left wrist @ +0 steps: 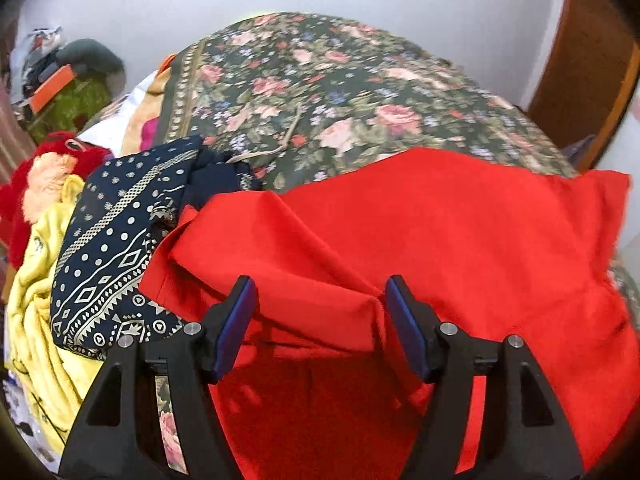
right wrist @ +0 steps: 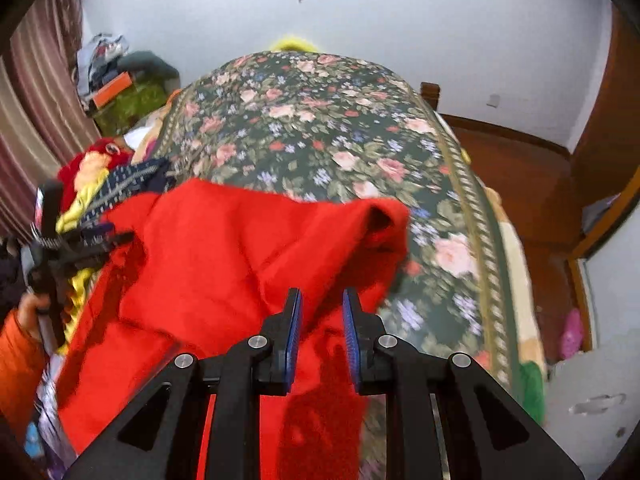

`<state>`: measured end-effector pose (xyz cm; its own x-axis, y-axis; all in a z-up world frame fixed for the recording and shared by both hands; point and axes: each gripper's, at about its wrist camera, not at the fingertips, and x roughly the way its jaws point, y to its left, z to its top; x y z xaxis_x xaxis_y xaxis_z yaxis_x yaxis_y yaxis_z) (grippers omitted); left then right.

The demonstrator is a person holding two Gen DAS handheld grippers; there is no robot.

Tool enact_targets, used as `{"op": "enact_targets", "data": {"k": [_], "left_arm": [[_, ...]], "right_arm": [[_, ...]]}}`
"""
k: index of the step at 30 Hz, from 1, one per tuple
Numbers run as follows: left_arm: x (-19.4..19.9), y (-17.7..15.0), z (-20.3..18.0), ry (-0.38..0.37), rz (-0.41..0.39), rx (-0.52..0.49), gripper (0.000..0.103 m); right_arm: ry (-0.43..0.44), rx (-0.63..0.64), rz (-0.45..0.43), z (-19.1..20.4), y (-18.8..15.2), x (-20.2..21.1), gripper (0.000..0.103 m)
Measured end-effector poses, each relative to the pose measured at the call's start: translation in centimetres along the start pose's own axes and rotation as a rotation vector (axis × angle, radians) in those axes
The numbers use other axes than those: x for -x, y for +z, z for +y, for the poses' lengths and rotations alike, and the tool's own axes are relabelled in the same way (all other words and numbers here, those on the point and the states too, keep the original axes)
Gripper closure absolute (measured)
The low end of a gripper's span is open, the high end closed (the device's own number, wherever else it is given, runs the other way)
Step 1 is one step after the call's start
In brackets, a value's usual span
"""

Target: Fold large clothes

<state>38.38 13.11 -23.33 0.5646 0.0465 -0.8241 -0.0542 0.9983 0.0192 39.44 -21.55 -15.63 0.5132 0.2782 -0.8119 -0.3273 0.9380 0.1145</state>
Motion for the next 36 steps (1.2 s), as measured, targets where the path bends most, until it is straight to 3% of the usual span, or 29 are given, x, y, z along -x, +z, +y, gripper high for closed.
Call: {"op": "enact_targets", "data": {"k": [4,9,11,16,18,19,20,22,23,26,29,36], "left_arm": [[-2.4,-1.1,0.5,0.089,0.042,-0.058,0.036],[-3.7,-3.4,2.7,0.206,0.071,-0.111,0.028],[-4.0,-4.4,4.2,0.186,0.091,-0.086,0.024],[-4.8,-6.4,6.7,0.196,0.147,-0.029,0.019],[-4.6,-6.9,7.8,0.164,0.149,0.026,0.019],[-4.5,-7.1,8.3,0.147,0.158,0.059,0.019],[-4.4,-7.4,8.9,0.129,0.165,0.088,0.019],[-4.1,-7.9,9.3,0.115,0.17,0.106,0.019],[-3.9,-8.2,9.4,0.113,0.172,0.105,0.019],[-3.4,-8.3,9.3,0.121,0.185,0.084,0.019],[-1.9,-8.3,8.8,0.142,0.177,0.057,0.02],[4.8,-7.5,7.3,0.104,0.049,0.035,0.02]], "right_arm": [[0.027,-0.016,0.015,0.8,0.9,-3.6,0.087],[-0.116,0.057,0.162,0.9,-0.8,-9.5,0.087],[-0.132,0.069,0.204,-0.1,-2.1,-11.1,0.087],[-0.09,0.033,0.178,-2.4,-3.2,-10.0,0.087],[-0.134,0.039,0.182,-2.6,-3.5,-9.9,0.087],[-0.197,0.064,0.182,-2.5,-3.8,-9.8,0.082],[-0.273,0.091,0.19,-2.5,-4.1,-9.9,0.048],[-0.417,0.117,0.154,-2.7,-4.5,-9.5,0.002],[-0.441,0.12,0.15,-3.1,-4.9,-9.4,0.0],[-0.339,0.036,0.191,-4.8,-5.2,-8.4,0.001],[-0.31,0.007,0.161,-5.3,-5.2,-6.1,0.001],[-0.18,-0.026,0.037,-3.7,-4.6,1.7,0.001]]}}
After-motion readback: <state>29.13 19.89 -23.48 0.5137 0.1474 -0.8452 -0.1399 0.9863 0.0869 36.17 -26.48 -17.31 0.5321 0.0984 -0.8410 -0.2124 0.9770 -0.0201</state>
